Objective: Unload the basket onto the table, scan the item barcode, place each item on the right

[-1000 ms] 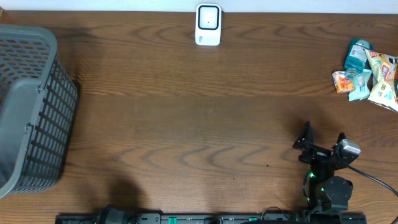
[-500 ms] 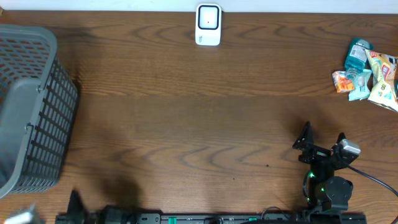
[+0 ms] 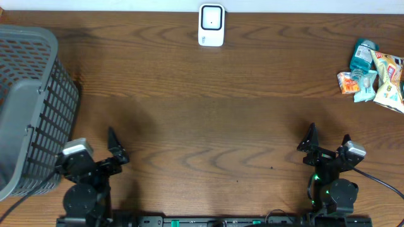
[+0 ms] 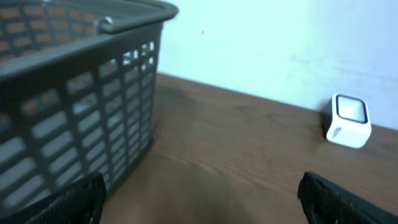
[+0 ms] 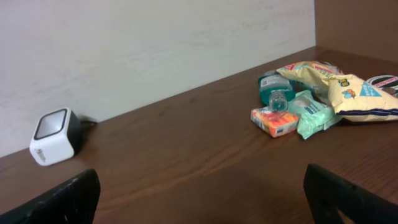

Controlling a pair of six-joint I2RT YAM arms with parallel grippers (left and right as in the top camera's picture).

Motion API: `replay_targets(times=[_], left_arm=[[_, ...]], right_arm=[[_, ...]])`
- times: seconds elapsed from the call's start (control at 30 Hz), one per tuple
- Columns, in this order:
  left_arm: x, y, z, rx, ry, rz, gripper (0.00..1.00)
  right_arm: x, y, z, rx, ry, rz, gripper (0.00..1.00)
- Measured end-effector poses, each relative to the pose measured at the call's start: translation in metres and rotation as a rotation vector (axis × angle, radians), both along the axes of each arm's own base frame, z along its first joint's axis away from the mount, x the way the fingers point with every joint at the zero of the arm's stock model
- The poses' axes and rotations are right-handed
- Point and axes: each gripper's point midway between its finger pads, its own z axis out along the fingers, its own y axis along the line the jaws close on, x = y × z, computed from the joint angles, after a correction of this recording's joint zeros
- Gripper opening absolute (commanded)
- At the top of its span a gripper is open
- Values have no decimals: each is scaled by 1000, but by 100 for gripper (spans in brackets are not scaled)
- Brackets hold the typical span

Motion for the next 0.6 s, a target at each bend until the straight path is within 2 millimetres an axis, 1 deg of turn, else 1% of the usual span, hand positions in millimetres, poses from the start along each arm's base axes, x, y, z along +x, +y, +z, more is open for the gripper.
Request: replay_targets(times=[0.03, 0.2, 0.37, 0.43, 0.53, 0.6], left_arm=[[1, -1, -4, 4, -7, -7, 98], [15, -4, -37, 24, -1, -34, 98], [25, -7, -63, 38, 9, -51, 98], [28, -6, -67, 42, -10, -49, 98], [31, -4, -79, 45, -15, -39, 98], [32, -3, -75, 45, -41, -37, 98]], right_arm=[[0, 0, 0, 0, 0, 0, 99], [0, 0, 0, 0, 0, 0, 99], [0, 0, 0, 0, 0, 0, 99], [0, 0, 0, 0, 0, 0, 99], [0, 0, 0, 0, 0, 0, 99], [0, 0, 0, 0, 0, 0, 99]])
